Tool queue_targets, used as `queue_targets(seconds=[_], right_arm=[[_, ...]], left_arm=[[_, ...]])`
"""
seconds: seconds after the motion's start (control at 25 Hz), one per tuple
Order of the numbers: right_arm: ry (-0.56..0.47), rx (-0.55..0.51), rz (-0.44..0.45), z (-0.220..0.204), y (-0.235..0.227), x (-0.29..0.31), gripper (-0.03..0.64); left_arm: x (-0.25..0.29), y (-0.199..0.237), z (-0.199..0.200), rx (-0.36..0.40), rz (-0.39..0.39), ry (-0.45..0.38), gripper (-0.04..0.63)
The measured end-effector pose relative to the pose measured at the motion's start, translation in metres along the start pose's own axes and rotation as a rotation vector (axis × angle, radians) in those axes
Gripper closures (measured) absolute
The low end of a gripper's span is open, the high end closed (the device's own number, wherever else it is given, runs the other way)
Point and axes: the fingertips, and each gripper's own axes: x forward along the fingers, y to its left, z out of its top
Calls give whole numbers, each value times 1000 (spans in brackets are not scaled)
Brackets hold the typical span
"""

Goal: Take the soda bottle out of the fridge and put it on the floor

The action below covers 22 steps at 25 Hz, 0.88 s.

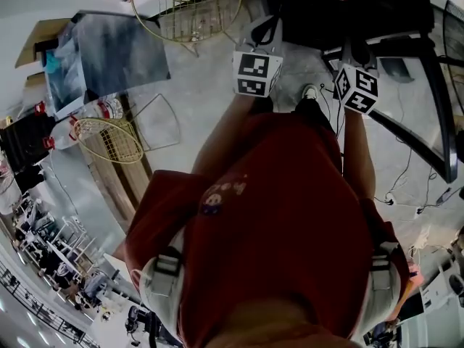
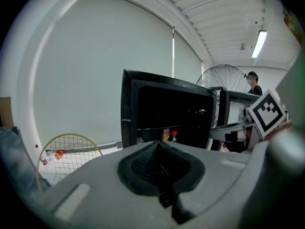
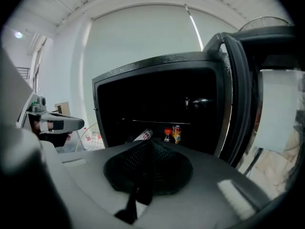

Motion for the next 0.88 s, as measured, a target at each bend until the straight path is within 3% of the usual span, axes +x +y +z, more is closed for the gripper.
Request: queue_targets(seconds=[0.68, 0.88], right_arm=[[10, 4, 72, -17, -11, 30, 600], [33, 15, 98, -24, -16, 49, 547]], left_arm=[[14, -14, 1, 37, 51, -16, 597], [16, -13, -2, 33, 68, -15, 597]])
